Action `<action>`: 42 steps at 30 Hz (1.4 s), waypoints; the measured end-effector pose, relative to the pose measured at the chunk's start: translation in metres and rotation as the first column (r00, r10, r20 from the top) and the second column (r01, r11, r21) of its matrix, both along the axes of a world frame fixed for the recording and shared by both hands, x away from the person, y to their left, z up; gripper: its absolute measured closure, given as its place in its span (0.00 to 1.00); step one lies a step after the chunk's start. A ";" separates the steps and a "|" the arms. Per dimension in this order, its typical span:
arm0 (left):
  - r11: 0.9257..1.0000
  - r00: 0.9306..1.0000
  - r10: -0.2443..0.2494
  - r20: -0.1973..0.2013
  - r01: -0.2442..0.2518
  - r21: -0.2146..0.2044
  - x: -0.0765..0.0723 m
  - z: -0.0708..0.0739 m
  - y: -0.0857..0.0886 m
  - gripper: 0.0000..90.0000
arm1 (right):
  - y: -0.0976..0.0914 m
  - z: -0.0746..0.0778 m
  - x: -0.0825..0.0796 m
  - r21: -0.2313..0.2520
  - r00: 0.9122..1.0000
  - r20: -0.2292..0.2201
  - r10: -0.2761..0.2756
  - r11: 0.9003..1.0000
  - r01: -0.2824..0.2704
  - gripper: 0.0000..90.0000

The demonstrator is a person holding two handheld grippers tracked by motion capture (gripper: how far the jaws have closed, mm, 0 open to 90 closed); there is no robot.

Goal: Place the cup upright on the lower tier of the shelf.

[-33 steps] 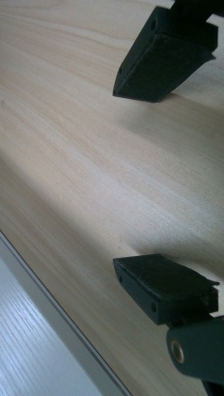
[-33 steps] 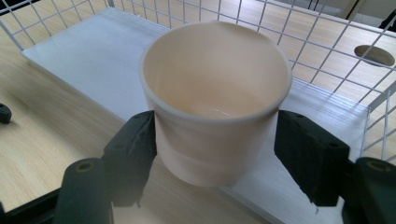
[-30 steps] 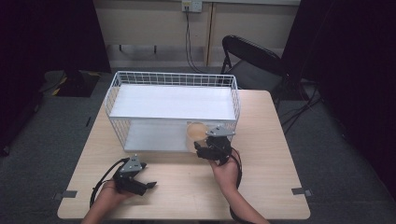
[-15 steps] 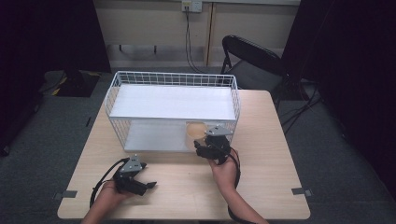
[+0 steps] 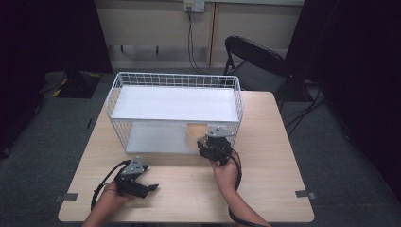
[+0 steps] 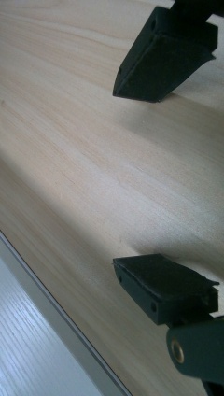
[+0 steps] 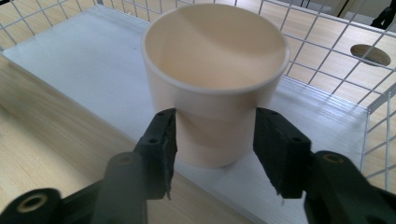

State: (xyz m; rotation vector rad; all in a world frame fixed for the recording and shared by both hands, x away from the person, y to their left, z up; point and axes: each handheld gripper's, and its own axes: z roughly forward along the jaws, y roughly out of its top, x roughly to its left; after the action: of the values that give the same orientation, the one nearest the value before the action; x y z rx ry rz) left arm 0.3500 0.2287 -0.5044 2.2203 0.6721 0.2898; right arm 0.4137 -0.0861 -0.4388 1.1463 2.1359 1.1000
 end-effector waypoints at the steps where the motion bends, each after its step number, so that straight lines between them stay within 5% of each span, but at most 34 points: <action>1: 1.000 1.000 0.000 0.000 0.000 0.002 0.000 0.000 0.000 0.17 | 0.000 0.000 0.000 0.000 1.000 0.003 0.001 1.000 -0.001 0.59; 12: 1.000 1.000 -0.001 0.000 0.001 0.002 0.000 0.000 0.000 0.17 | 0.000 0.001 0.005 0.007 1.000 -0.014 -0.002 1.000 0.002 0.64; 20: 1.000 1.000 0.000 0.000 0.000 0.001 0.000 0.000 0.000 0.16 | -0.006 0.004 0.004 0.058 0.999 -0.026 0.042 0.997 -0.040 0.31; 27: 1.000 1.000 0.000 0.000 0.000 0.000 0.000 0.000 0.000 0.17 | -0.009 0.007 -0.003 0.060 0.997 -0.011 0.073 0.996 -0.072 0.21; 42: 1.000 1.000 0.000 0.000 0.000 0.000 0.000 0.000 0.000 0.16 | -0.011 0.012 -0.012 0.068 0.992 -0.001 0.128 0.990 -0.127 0.16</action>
State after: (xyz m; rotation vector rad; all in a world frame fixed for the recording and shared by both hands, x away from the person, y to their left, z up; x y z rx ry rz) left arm 0.3500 0.2287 -0.5044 2.2202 0.6720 0.2896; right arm 0.4020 -0.0971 -0.4265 1.0550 2.2175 1.2356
